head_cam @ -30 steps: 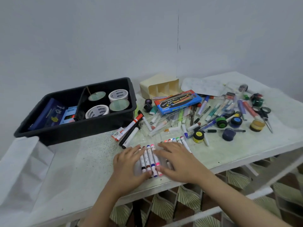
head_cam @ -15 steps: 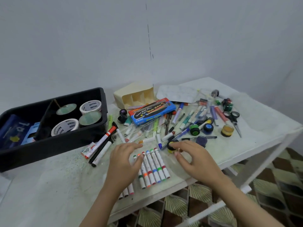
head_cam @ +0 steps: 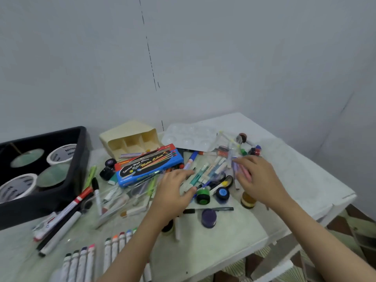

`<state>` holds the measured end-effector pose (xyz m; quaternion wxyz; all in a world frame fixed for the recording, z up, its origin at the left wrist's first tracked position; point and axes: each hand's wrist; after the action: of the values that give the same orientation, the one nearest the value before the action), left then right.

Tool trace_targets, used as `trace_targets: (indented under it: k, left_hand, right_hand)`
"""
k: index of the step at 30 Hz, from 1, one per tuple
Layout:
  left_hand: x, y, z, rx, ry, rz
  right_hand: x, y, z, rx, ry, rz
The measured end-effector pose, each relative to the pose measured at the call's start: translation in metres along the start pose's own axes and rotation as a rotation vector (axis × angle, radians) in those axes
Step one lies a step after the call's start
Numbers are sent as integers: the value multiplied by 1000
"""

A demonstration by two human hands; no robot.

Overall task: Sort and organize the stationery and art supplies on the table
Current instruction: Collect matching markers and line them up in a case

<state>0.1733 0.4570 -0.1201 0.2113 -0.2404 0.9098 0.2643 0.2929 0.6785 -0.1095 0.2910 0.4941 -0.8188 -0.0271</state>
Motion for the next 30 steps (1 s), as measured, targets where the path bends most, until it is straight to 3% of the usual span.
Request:
trace_targets:
  k: [6,11,18,23,26,30]
  left_hand:
    - [-7,51,34,138,53,-93]
    - [-16,69,43,137,45,-113]
    - [-16,70,34,-34,-131,-75]
    - [-14,80,16,-23,-146,-62]
    - [-13,92,8,-45,-79,-67]
    - [-3,110,4,-135,-47,-136]
  right_hand:
    - [-41,66,-1,128,-104,80]
    - [-49,97,3,257,16,111]
    - [-46,118,-6,291,478,202]
    - [-39,138,-28,456,771,236]
    - [-35,156,-34,415,842,278]
    - [-40,182,-29,209,1002,431]
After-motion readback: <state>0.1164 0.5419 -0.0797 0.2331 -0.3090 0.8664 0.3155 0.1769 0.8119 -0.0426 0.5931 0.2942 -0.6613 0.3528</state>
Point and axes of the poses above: each hand's wrist, its own y-axis towards the middle knuckle, its own z-axis out of the palm, x = y × z, and after that the axes turned 11 degrees about z, right-handed
